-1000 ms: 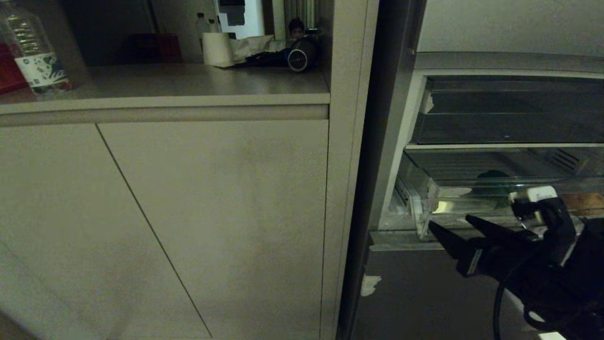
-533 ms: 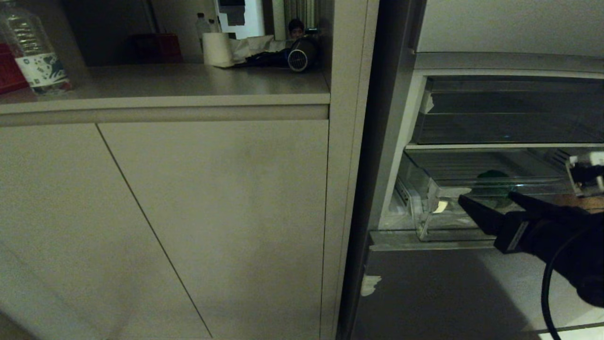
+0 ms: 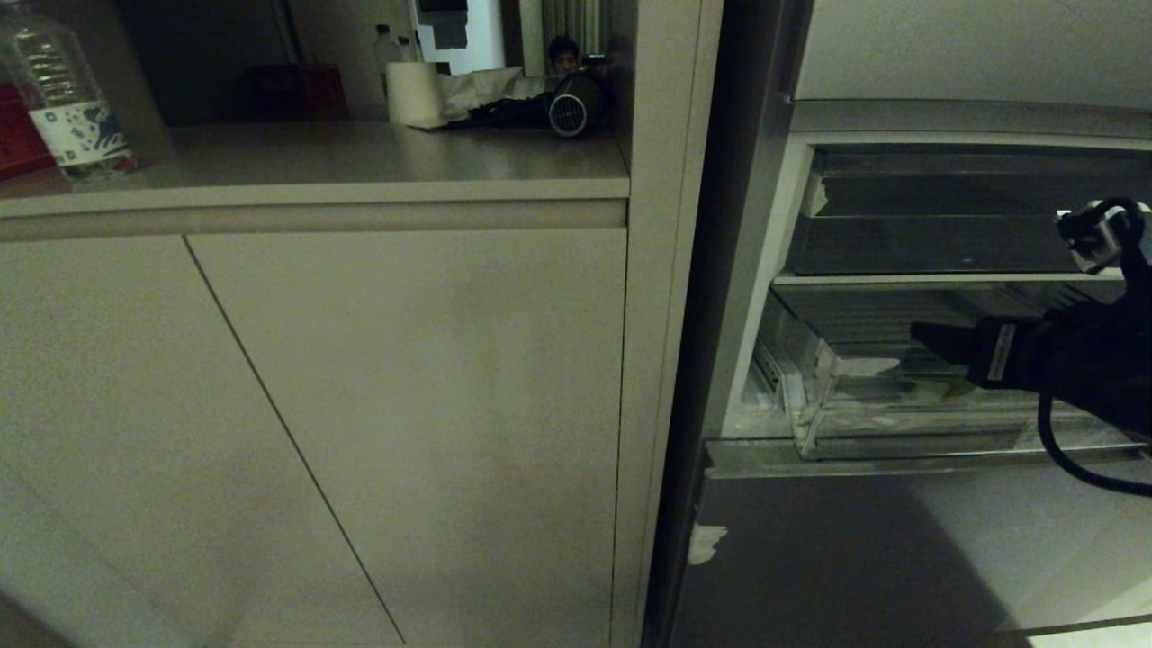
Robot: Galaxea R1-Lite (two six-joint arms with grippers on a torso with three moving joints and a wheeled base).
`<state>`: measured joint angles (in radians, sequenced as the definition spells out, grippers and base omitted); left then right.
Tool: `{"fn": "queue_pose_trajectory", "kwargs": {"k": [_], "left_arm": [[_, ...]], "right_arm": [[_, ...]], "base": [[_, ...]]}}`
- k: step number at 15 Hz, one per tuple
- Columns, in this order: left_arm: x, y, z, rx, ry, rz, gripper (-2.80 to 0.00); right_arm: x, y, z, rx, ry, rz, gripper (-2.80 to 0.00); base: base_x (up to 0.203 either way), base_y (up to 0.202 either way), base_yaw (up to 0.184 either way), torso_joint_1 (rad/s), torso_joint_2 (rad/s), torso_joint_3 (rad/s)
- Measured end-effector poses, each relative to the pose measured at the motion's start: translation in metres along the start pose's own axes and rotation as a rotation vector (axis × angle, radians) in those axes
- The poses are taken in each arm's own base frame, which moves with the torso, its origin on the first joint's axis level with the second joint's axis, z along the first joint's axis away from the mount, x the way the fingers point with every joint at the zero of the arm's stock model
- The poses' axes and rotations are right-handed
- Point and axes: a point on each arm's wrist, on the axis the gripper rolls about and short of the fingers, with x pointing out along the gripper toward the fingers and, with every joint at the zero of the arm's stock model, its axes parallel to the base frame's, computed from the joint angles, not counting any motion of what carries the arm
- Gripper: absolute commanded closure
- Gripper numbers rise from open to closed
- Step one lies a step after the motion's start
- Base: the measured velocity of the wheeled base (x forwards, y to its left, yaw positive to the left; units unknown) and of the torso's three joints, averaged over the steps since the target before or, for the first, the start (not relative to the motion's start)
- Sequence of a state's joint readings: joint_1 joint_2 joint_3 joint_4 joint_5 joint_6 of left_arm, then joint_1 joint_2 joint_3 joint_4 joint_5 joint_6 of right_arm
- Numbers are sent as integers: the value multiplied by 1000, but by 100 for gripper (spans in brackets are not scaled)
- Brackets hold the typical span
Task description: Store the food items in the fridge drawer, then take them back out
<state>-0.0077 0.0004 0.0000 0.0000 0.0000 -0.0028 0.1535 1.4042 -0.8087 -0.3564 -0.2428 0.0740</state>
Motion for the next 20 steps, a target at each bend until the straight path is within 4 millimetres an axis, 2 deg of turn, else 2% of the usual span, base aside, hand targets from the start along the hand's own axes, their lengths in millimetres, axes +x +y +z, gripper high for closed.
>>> {"fn": "queue_pose_trajectory", "kwargs": {"k": [5, 8, 11, 16, 20], "left_arm": [[0, 0, 0, 0, 0, 0, 0], [0, 0, 0, 0, 0, 0, 0], [0, 0, 0, 0, 0, 0, 0], [0, 0, 0, 0, 0, 0, 0], [0, 0, 0, 0, 0, 0, 0]], "right_arm": [[47, -11, 13, 9, 15, -42, -280], [61, -12, 14, -15, 71, -54, -280], [57, -13, 15, -33, 170, -61, -280], [35, -17, 28, -51, 304, -76, -280], [23, -23, 29, -54, 368, -98, -280]], "base": [[0, 0, 0, 0, 0, 0], [0, 0, 0, 0, 0, 0], [0, 0, 0, 0, 0, 0], [0, 0, 0, 0, 0, 0], [0, 0, 0, 0, 0, 0]]}}
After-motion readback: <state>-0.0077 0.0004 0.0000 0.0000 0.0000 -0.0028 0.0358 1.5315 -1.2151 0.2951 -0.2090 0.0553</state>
